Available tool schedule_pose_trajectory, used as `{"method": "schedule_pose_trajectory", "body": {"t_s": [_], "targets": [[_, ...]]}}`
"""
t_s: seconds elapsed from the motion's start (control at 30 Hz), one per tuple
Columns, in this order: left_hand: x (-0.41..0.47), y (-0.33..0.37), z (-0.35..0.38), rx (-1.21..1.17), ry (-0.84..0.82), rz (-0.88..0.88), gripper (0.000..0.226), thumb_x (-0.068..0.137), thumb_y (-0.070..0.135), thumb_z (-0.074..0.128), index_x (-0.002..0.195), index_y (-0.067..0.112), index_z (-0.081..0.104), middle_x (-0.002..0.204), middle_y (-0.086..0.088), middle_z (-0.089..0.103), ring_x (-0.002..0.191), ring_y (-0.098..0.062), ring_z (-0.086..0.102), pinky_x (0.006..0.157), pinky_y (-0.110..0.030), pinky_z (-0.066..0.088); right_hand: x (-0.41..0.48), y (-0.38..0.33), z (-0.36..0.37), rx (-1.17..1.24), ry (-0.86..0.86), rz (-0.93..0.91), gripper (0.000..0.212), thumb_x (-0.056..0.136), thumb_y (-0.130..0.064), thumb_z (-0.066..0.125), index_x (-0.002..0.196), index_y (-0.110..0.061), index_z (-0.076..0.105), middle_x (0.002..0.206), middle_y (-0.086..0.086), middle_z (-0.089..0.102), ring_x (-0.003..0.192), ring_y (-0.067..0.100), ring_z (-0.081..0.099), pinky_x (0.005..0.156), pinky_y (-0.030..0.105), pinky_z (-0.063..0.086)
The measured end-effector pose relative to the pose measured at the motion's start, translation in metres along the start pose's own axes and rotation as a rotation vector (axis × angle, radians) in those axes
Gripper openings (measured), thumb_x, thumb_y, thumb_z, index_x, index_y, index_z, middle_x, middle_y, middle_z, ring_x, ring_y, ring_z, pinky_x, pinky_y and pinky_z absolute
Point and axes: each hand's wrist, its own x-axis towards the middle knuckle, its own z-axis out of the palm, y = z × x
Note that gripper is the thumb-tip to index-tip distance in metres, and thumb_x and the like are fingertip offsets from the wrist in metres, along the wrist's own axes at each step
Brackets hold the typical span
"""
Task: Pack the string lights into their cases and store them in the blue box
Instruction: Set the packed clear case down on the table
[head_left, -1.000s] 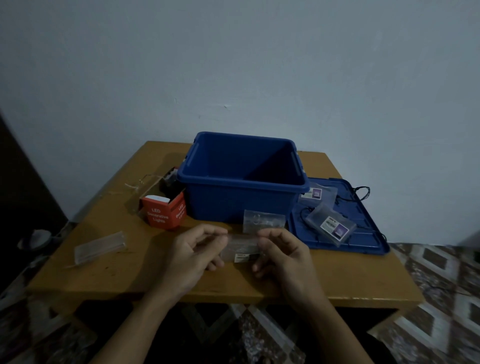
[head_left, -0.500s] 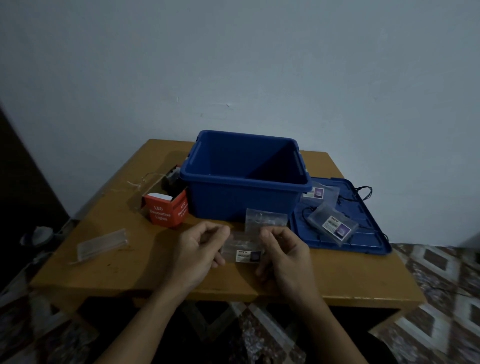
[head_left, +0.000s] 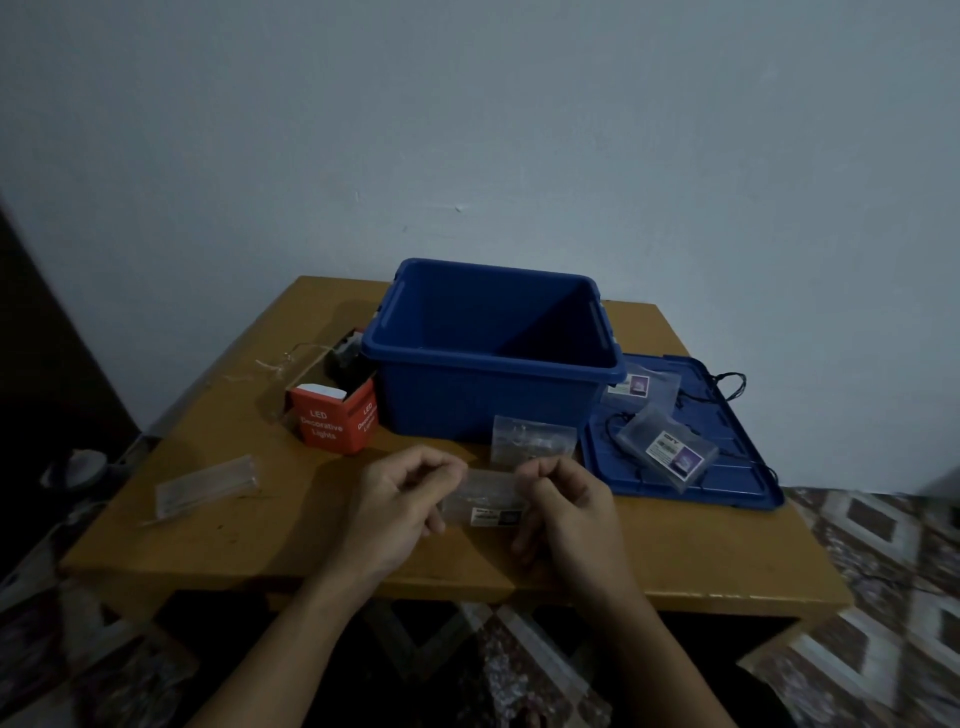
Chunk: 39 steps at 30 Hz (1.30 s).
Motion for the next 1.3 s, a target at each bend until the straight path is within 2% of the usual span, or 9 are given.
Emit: {"method": "schedule_pose_trajectory", "body": {"t_s": [0.17, 0.33, 0.47, 0.67, 0.87, 1.03, 1.1, 1.2, 1.3], "targets": [[-0.004, -0.001, 0.002, -0.015, 0.091, -0.007, 0.006, 0.093, 0.02, 0.066, 0.094, 0.017, 0.071, 0.083, -0.013, 0.069, 0.056, -0.015, 0.062, 0.049, -0.022, 0.048, 0.0, 0.006, 0.003, -0.048, 0.117, -0.041, 0.018, 0.098, -0.023, 0.064, 0.098, -0.007, 0.058, 0.076, 0.02, 0.067, 0.059, 0.027, 0.063, 0.052, 0.032, 0.055], [-0.007, 0.001, 0.004, 0.068, 0.287, -0.034, 0.01, 0.093, 0.027, 0.067, 0.089, 0.018, 0.066, 0.083, -0.006, 0.067, 0.061, -0.009, 0.065, 0.051, -0.02, 0.052, -0.002, 0.009, 0.015, -0.226, 0.175, -0.123, 0.018, 0.091, -0.047, 0.064, 0.089, -0.03, 0.064, 0.085, 0.001, 0.07, 0.075, 0.019, 0.069, 0.068, 0.048, 0.06], [-0.007, 0.004, 0.0, 0.091, 0.317, -0.098, 0.017, 0.1, 0.032, 0.054, 0.092, 0.023, 0.066, 0.087, -0.004, 0.066, 0.075, -0.016, 0.065, 0.051, -0.016, 0.046, -0.001, 0.007, 0.022, -0.285, 0.134, -0.129, 0.016, 0.099, -0.041, 0.057, 0.098, -0.029, 0.068, 0.091, -0.008, 0.07, 0.086, 0.005, 0.066, 0.073, 0.028, 0.056], [-0.002, 0.003, -0.017, -0.088, 0.372, -0.158, 0.018, 0.102, 0.022, 0.052, 0.096, 0.026, 0.068, 0.103, -0.001, 0.067, 0.092, -0.016, 0.067, 0.066, -0.032, 0.056, 0.004, 0.002, 0.03, -0.356, 0.068, -0.099, 0.022, 0.101, -0.024, 0.057, 0.12, -0.03, 0.066, 0.109, -0.019, 0.066, 0.098, -0.006, 0.06, 0.069, 0.003, 0.045], [-0.003, 0.007, -0.011, -0.02, 0.29, -0.12, 0.023, 0.102, 0.021, 0.053, 0.118, 0.033, 0.065, 0.113, 0.008, 0.059, 0.098, -0.014, 0.06, 0.067, -0.026, 0.053, 0.004, 0.002, 0.04, -0.443, 0.091, -0.17, 0.04, 0.1, -0.017, 0.056, 0.138, -0.028, 0.057, 0.125, -0.019, 0.054, 0.114, -0.003, 0.051, 0.083, -0.002, 0.034], [-0.002, 0.002, -0.006, 0.047, 0.274, -0.078, 0.03, 0.1, 0.02, 0.057, 0.121, 0.04, 0.061, 0.128, 0.005, 0.057, 0.109, -0.012, 0.059, 0.095, -0.043, 0.054, 0.001, 0.003, 0.039, -0.453, 0.104, -0.17, 0.043, 0.099, -0.012, 0.055, 0.14, -0.022, 0.056, 0.125, -0.012, 0.062, 0.084, -0.015, 0.056, 0.066, -0.005, 0.036], [-0.002, 0.001, -0.005, 0.043, 0.263, -0.081, 0.033, 0.099, 0.017, 0.057, 0.124, 0.038, 0.062, 0.13, 0.006, 0.057, 0.113, -0.013, 0.059, 0.099, -0.044, 0.053, 0.0, 0.003, 0.039, -0.444, 0.094, -0.159, 0.043, 0.098, -0.01, 0.055, 0.139, -0.021, 0.055, 0.12, -0.012, 0.061, 0.08, -0.019, 0.057, 0.062, -0.002, 0.038], [-0.002, 0.002, -0.004, 0.029, 0.24, -0.092, 0.039, 0.099, 0.012, 0.057, 0.135, 0.025, 0.058, 0.126, 0.006, 0.061, 0.112, -0.009, 0.058, 0.101, -0.041, 0.051, 0.0, 0.003, 0.039, -0.479, 0.109, -0.162, 0.044, 0.098, -0.013, 0.055, 0.14, -0.024, 0.055, 0.128, -0.009, 0.061, 0.091, -0.007, 0.059, 0.069, 0.001, 0.037], [-0.001, 0.002, -0.005, 0.027, 0.228, -0.112, 0.039, 0.099, 0.011, 0.057, 0.136, 0.022, 0.057, 0.122, 0.009, 0.062, 0.112, -0.008, 0.058, 0.102, -0.041, 0.05, -0.001, 0.003, 0.04, -0.47, 0.117, -0.146, 0.044, 0.098, -0.013, 0.056, 0.14, -0.023, 0.054, 0.121, -0.011, 0.061, 0.081, -0.014, 0.057, 0.065, -0.002, 0.038]]}}
